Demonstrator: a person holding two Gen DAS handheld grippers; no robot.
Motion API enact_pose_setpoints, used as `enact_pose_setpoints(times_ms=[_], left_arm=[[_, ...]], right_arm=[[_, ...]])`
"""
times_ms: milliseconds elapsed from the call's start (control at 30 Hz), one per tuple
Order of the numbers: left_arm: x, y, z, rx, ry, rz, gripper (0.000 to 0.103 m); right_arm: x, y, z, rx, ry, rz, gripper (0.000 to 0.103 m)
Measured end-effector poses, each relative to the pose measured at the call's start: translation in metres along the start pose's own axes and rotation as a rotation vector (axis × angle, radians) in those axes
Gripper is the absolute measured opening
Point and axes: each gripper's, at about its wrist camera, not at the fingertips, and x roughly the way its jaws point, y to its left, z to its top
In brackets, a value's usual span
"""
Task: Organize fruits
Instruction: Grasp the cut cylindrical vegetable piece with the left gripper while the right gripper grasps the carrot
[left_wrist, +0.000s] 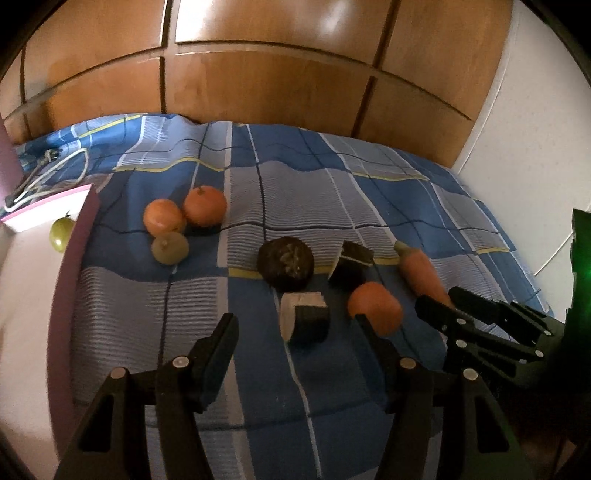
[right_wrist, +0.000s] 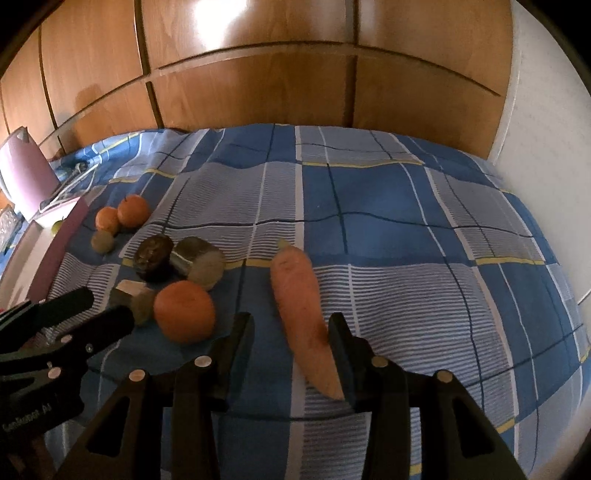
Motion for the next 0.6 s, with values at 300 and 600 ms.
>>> enact_pose_setpoints(times_ms=[300, 600], left_arm=[[0.017, 0.005, 0.003, 0.000, 0.019, -0.035, 0.041], [0.012, -0.003, -0.003, 0.033, -0.019, -0.099, 0.028]], right_arm=[[0.017, 0.000, 0.002, -0.009, 0.011, -0.001, 0.042], [0.019, 0.000, 0.005, -0.012, 0.004, 0.005, 0.027]])
